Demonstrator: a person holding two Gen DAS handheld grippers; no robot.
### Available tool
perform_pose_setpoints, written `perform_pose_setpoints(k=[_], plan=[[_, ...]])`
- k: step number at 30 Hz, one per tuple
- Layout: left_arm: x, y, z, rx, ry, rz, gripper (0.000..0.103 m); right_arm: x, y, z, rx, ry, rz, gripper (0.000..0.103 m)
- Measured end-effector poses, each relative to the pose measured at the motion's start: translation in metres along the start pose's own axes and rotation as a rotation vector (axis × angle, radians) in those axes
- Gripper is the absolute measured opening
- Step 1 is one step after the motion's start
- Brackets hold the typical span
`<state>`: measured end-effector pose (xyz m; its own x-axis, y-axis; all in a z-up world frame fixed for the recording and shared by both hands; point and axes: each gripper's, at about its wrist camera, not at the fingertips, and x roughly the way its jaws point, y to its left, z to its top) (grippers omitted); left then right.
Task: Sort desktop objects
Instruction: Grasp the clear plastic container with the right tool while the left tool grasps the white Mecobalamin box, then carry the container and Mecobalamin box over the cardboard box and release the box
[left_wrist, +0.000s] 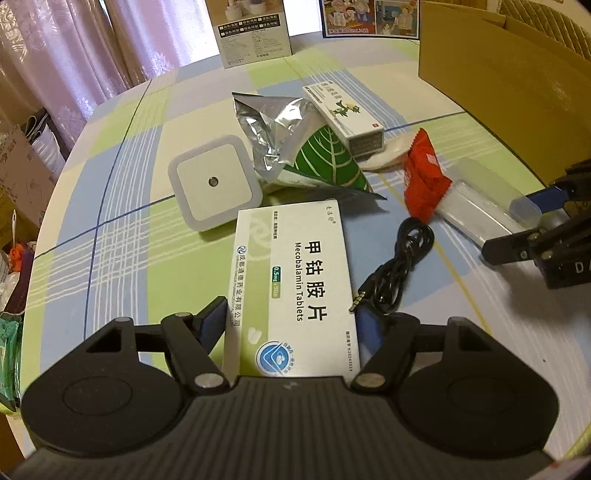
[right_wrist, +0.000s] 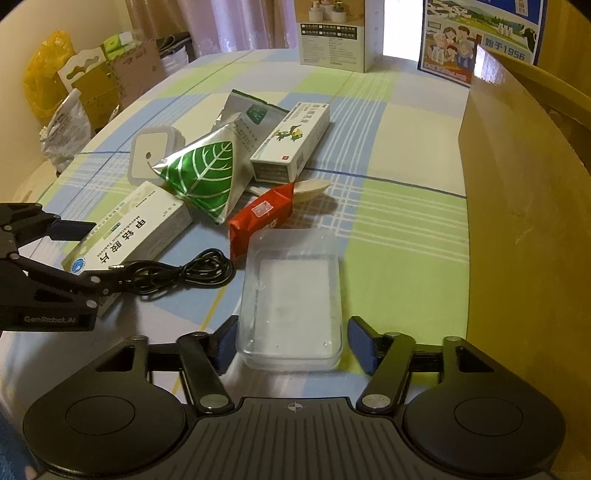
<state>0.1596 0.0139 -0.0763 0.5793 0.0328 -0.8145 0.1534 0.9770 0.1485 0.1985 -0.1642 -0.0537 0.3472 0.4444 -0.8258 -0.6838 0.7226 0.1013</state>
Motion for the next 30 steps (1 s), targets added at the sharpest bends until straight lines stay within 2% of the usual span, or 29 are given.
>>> perform_pose_setpoints(k=[4, 5, 8, 18, 24, 30], plan=[[-0.001, 0.005, -0.001, -0.030, 0.003, 0.005, 0.067, 0.000, 0.000, 0.000, -0.002, 0.000, -0.006, 0.060], [-0.003, 0.007, -0.003, -0.042, 0.004, 0.005, 0.067, -0.001, 0.000, 0.001, 0.000, -0.002, -0.008, 0.053], [-0.008, 0.013, -0.006, -0.070, 0.008, 0.016, 0.067, -0.005, -0.002, 0.001, 0.032, -0.011, 0.000, 0.053], [-0.042, 0.032, -0.010, -0.145, -0.039, 0.043, 0.067, -0.034, -0.002, 0.004, 0.073, -0.166, -0.036, 0.053], [-0.062, 0.022, -0.004, -0.143, -0.064, 0.028, 0.067, -0.053, 0.007, 0.009, 0.057, -0.204, -0.023, 0.053], [-0.084, 0.002, 0.007, -0.119, -0.100, 0.000, 0.067, -0.094, 0.016, 0.011, 0.029, -0.273, -0.027, 0.053]])
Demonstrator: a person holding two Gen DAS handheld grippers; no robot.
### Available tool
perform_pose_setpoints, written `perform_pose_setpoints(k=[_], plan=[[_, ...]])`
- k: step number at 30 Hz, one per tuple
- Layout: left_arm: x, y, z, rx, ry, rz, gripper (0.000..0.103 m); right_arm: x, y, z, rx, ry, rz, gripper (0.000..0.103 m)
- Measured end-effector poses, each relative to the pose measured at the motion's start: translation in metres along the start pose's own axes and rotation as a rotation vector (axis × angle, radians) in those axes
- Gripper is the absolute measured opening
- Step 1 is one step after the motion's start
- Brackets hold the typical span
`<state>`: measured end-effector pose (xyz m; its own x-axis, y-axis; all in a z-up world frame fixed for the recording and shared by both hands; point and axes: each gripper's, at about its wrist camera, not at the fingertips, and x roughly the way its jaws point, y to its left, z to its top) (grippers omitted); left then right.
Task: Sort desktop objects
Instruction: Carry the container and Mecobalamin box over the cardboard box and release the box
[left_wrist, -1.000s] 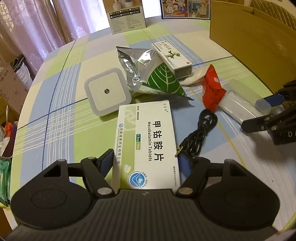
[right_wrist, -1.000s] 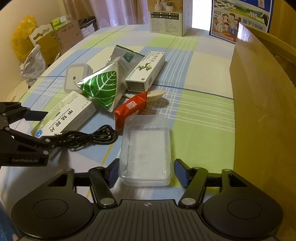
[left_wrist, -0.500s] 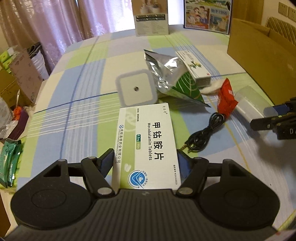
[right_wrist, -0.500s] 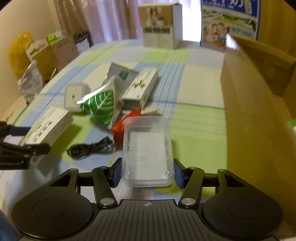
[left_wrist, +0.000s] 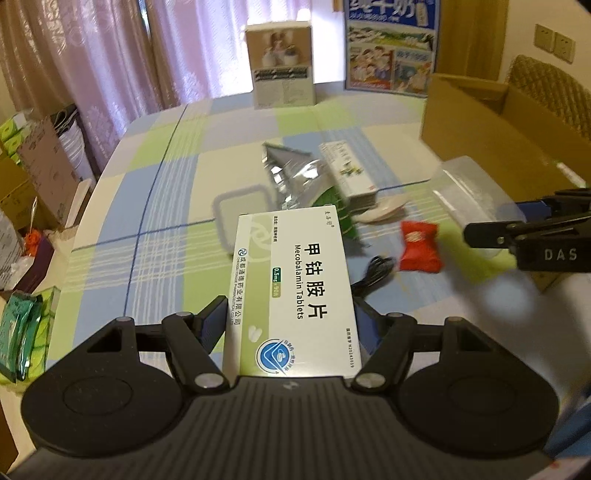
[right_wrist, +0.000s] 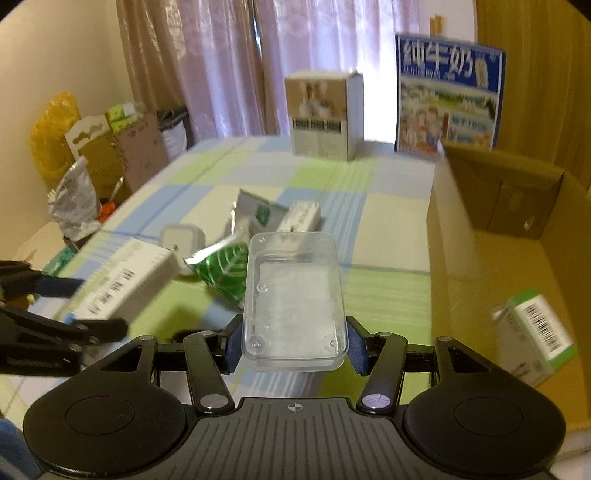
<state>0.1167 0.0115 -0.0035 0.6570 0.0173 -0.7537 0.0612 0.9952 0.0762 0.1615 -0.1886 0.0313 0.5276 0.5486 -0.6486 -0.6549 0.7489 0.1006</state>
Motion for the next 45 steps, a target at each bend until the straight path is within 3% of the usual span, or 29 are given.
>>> perform_pose_setpoints(k=[5, 15, 20, 30, 45], plan=[[-0.019, -0.028, 0.016, 0.017, -0.040, -0.048, 0.067, -0.041, -0.018, 0.013, 0.011, -0.055, -0.045, 0.053], [-0.053, -0.107, 0.055, 0.093, -0.125, -0.176, 0.067, -0.106, -0.109, 0.009, 0.078, -0.077, -0.223, 0.053], [-0.052, -0.155, 0.069, 0.160, -0.147, -0.235, 0.067, -0.126, -0.144, 0.002, 0.117, -0.091, -0.266, 0.053], [-0.018, -0.234, 0.083, 0.343, -0.114, -0.295, 0.067, -0.128, -0.181, -0.007, 0.156, -0.085, -0.274, 0.053], [0.022, -0.278, 0.107, 0.413, -0.121, -0.355, 0.067, -0.118, -0.210, -0.012, 0.175, -0.081, -0.291, 0.053]])
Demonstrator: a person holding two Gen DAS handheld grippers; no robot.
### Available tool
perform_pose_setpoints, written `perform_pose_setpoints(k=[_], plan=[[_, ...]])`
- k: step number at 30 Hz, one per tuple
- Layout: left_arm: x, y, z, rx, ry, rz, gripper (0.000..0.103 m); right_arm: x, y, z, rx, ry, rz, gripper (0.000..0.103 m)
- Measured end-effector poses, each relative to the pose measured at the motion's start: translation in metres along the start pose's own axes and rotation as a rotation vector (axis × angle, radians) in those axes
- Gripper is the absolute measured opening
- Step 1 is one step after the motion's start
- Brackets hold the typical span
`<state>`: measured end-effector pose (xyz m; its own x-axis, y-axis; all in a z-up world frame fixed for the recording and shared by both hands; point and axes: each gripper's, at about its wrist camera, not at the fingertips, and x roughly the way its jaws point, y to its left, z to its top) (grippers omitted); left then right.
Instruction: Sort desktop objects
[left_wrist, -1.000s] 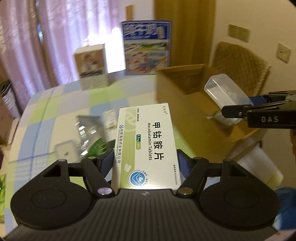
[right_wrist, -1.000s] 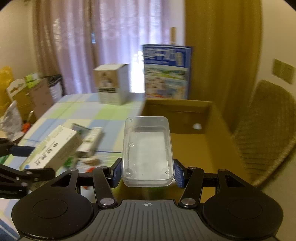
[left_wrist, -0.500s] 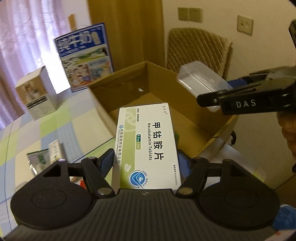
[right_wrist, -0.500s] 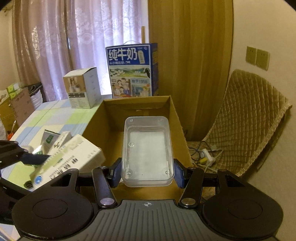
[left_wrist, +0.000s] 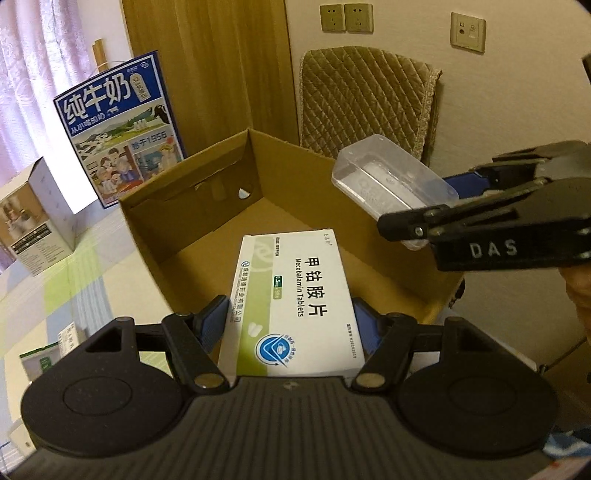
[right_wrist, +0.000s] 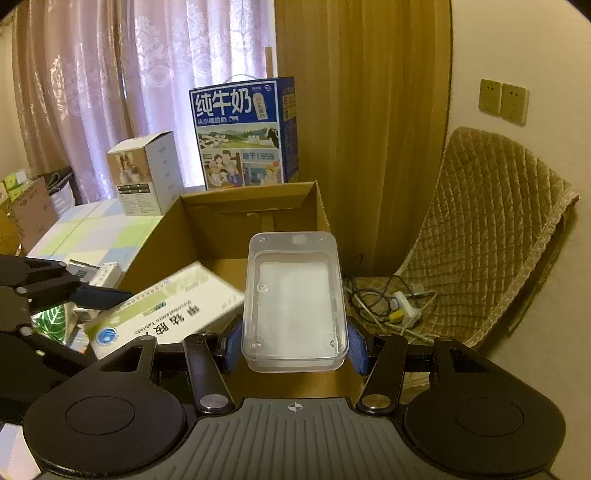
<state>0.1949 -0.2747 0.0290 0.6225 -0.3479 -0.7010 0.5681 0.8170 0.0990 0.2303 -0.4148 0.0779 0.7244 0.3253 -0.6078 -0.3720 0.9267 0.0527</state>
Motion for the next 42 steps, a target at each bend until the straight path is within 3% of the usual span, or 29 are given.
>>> perform_pose_setpoints(k=[8, 16, 29, 32, 42], plan=[[0.021, 0.007, 0.013, -0.027, -0.023, -0.025, 0.067, 0.009, -0.004, -0.001, 0.001, 0.007, -0.001, 0.053], [0.041, 0.022, 0.015, -0.058, 0.005, 0.006, 0.067, 0.016, -0.002, -0.001, -0.006, 0.018, 0.010, 0.053], [0.015, 0.039, 0.010, -0.126, -0.045, 0.021, 0.069, 0.028, 0.009, -0.002, 0.002, 0.053, 0.054, 0.055], [0.003, 0.044, 0.009, -0.144, -0.067, 0.026, 0.070, 0.022, 0.008, 0.000, 0.015, 0.031, 0.041, 0.064], [-0.037, 0.059, -0.012, -0.193, -0.077, 0.075, 0.075, -0.010, 0.015, -0.003, 0.031, 0.014, 0.033, 0.066]])
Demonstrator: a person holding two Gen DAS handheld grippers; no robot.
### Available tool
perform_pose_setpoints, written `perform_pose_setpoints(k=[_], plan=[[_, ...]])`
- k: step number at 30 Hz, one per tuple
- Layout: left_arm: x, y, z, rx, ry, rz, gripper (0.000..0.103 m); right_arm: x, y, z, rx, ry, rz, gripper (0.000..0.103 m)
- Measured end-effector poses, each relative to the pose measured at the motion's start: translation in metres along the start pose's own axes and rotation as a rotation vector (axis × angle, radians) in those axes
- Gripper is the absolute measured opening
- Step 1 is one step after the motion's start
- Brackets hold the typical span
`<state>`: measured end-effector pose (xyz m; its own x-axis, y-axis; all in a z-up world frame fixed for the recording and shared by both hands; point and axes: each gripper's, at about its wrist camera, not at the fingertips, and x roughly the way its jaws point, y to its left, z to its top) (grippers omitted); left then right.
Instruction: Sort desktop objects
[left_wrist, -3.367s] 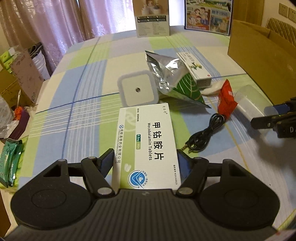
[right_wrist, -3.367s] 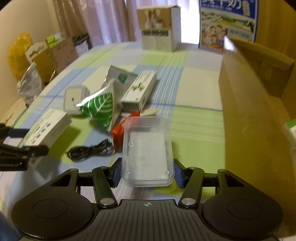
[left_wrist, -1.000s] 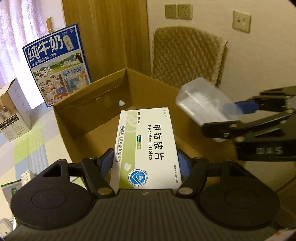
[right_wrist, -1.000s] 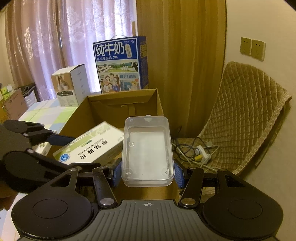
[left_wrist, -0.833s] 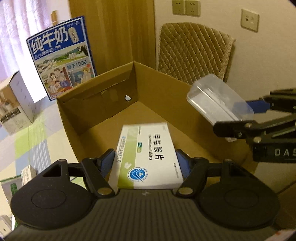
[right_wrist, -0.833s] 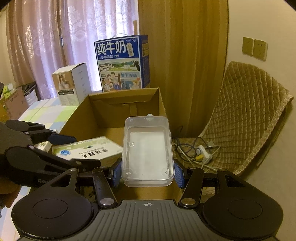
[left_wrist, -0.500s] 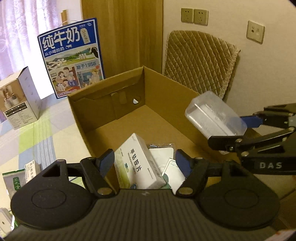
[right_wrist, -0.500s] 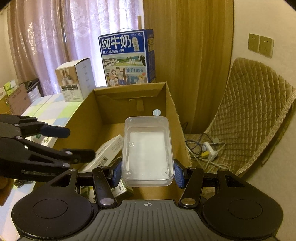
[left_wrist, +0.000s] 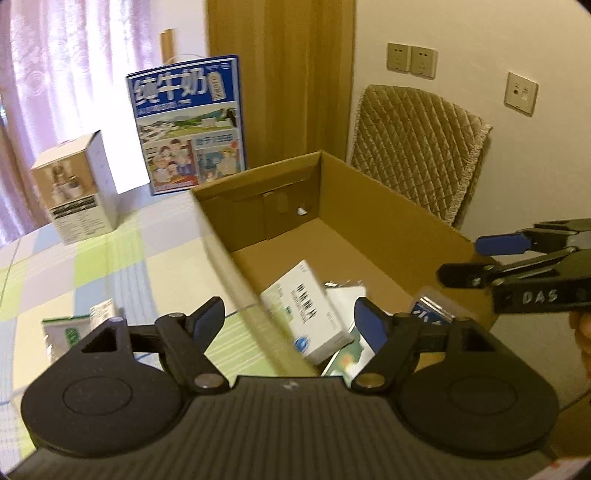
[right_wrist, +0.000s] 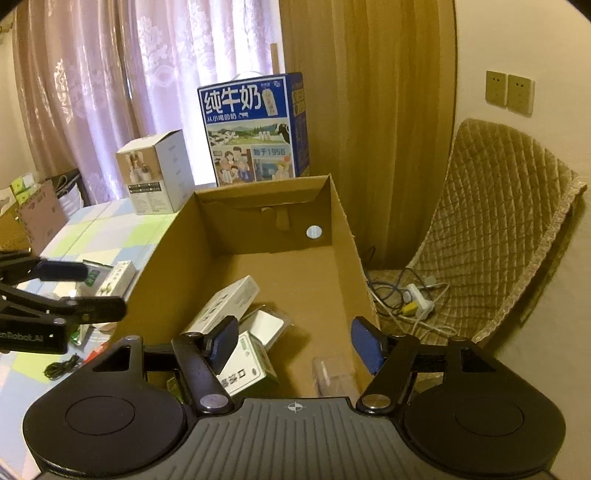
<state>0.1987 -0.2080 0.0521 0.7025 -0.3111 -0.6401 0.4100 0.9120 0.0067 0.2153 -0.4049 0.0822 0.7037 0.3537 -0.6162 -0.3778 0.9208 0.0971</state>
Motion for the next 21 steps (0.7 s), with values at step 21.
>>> perform_pose_setpoints(k=[21], plan=[[-0.138, 0.101, -0.110, -0.166, 0.060, 0.234, 0.080, -0.056, 0.135, -0.018, -0.131, -0.018, 0.223, 0.082]])
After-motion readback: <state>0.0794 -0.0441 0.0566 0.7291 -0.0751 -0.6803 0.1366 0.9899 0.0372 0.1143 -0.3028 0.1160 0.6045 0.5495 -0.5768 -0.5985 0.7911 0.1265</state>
